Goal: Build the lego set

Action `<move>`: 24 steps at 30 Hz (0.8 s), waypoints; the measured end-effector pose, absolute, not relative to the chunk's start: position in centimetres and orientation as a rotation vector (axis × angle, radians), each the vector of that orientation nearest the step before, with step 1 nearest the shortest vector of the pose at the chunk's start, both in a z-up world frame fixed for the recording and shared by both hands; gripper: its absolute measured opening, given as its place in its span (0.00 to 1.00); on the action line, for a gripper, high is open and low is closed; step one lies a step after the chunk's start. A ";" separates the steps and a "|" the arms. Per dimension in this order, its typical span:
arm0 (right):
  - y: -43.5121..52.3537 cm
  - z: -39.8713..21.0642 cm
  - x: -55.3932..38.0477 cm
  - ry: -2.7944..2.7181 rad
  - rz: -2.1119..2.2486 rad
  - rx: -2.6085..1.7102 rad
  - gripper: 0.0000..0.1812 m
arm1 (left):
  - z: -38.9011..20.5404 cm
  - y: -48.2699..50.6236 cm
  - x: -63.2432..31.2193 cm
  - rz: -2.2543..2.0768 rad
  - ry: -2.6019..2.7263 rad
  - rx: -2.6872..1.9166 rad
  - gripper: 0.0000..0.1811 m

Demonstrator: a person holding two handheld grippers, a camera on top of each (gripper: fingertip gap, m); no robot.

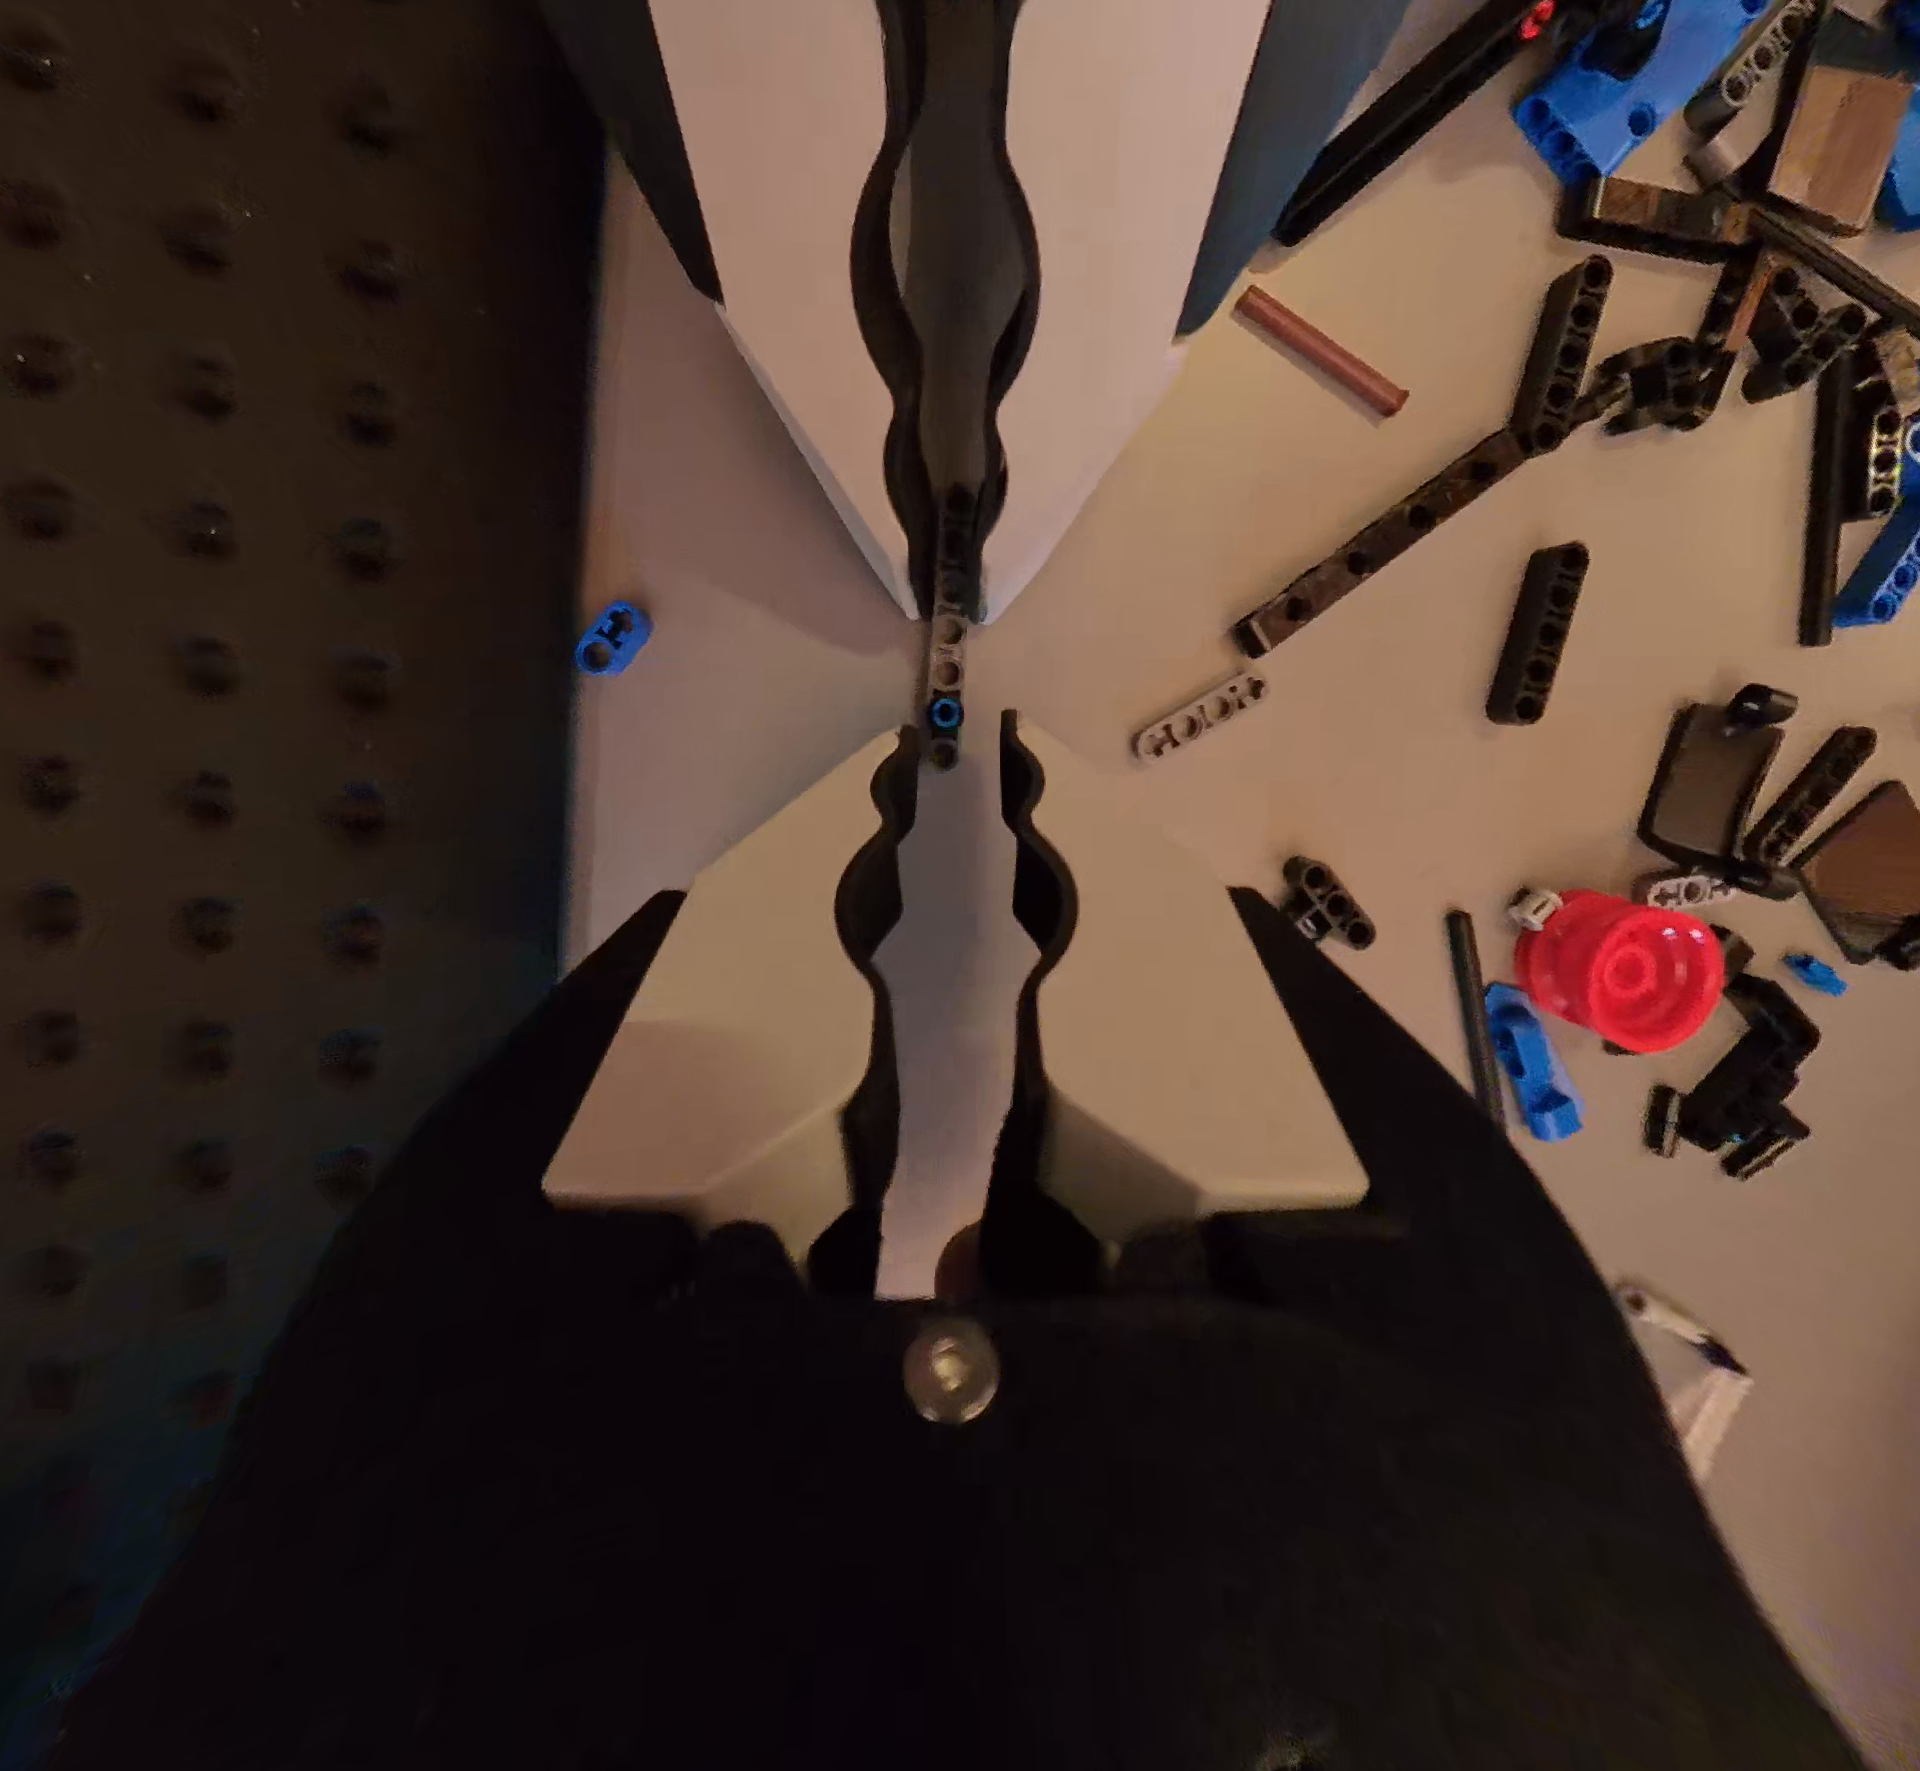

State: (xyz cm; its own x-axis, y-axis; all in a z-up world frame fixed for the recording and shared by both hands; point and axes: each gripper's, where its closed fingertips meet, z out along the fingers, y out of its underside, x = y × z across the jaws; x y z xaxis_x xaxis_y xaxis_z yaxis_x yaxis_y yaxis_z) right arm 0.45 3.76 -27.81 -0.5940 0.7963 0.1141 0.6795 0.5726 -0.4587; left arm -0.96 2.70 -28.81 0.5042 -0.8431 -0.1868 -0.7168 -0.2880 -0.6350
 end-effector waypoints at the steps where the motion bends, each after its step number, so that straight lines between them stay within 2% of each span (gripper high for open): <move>1: 3.8 -27.9 0.5 -2.481 0.558 -1.223 0.08 | -28.8 2.8 -1.0 -0.227 1.276 -2.068 0.03; 11: 4.3 -28.7 0.0 -2.361 0.651 -1.250 0.03 | -28.6 3.6 -1.3 -0.121 1.283 -2.027 0.03; 24: 5.8 -26.7 -0.9 -2.160 0.748 -1.223 0.04 | -26.9 5.3 -2.0 0.011 1.223 -1.936 0.03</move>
State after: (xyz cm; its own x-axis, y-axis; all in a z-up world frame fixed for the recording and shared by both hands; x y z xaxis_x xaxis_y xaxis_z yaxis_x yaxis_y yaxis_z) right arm -0.92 5.81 -26.65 -0.4402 0.8791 0.1826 0.5778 0.4330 -0.6919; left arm -2.04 5.26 -26.94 0.5271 -0.7451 -0.4088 -0.7524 -0.1855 -0.6320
